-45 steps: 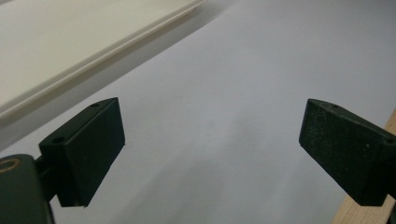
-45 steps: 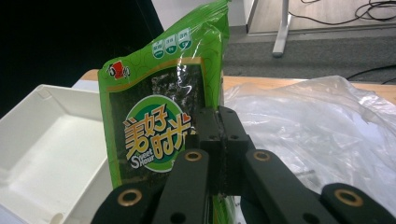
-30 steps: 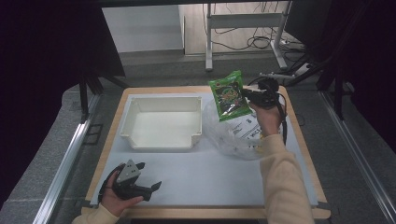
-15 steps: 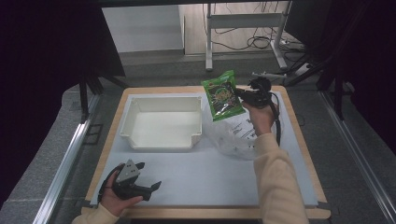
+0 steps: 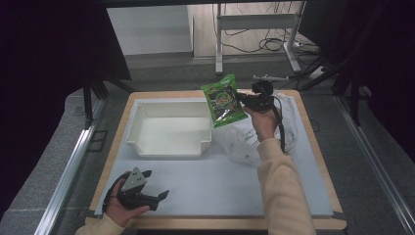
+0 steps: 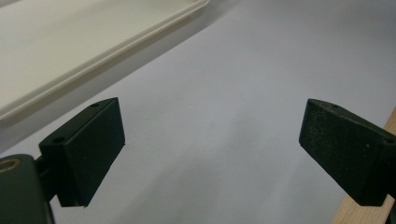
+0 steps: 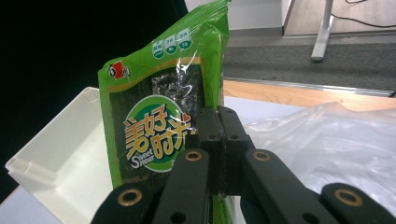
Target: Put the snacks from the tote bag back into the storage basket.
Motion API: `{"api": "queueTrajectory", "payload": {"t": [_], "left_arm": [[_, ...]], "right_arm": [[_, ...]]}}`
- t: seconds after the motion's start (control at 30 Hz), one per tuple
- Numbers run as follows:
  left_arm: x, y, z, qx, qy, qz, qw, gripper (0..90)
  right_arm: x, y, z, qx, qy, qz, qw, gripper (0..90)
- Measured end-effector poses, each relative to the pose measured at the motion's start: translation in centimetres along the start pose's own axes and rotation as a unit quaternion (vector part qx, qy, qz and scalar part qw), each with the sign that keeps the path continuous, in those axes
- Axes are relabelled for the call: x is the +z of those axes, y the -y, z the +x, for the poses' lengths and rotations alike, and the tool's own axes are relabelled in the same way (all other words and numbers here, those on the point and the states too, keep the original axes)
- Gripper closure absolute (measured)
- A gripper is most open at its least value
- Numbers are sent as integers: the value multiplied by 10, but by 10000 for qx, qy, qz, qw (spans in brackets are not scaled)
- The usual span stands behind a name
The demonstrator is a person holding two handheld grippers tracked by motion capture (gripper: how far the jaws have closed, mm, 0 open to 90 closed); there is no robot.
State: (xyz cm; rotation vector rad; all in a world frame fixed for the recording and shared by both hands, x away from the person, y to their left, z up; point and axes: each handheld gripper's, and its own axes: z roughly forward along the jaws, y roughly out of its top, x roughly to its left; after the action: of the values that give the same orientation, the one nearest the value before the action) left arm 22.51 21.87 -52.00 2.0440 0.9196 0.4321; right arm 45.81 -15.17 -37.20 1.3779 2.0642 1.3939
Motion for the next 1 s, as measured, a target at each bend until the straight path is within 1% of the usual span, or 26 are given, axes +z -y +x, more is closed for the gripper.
{"api": "queueTrajectory", "payload": {"t": [0.07, 0.1, 0.3, 0.53, 0.7, 1.0], "left_arm": [[0, 0, 0, -10, 4, -9, 10000, 67], [0, 0, 0, -12, 5, -14, 10000, 67], [-1, 0, 0, -16, -2, -16, 10000, 67], [0, 1, 0, -20, 2, 7, 10000, 67], [0, 1, 0, -38, -6, 2, 10000, 67], [0, 0, 1, -41, -9, -9, 10000, 67]], "right_arm": [[4, -3, 8, -49, -50, 2, 10000, 896], [4, -3, 8, -49, -50, 2, 10000, 896], [12, -6, 19, -110, -141, 4, 9998, 895], [24, -4, 25, -76, -220, 34, 9997, 895], [28, -4, 28, -73, -259, 57, 9996, 895], [39, -5, 41, -113, -356, 75, 9993, 896]]}}
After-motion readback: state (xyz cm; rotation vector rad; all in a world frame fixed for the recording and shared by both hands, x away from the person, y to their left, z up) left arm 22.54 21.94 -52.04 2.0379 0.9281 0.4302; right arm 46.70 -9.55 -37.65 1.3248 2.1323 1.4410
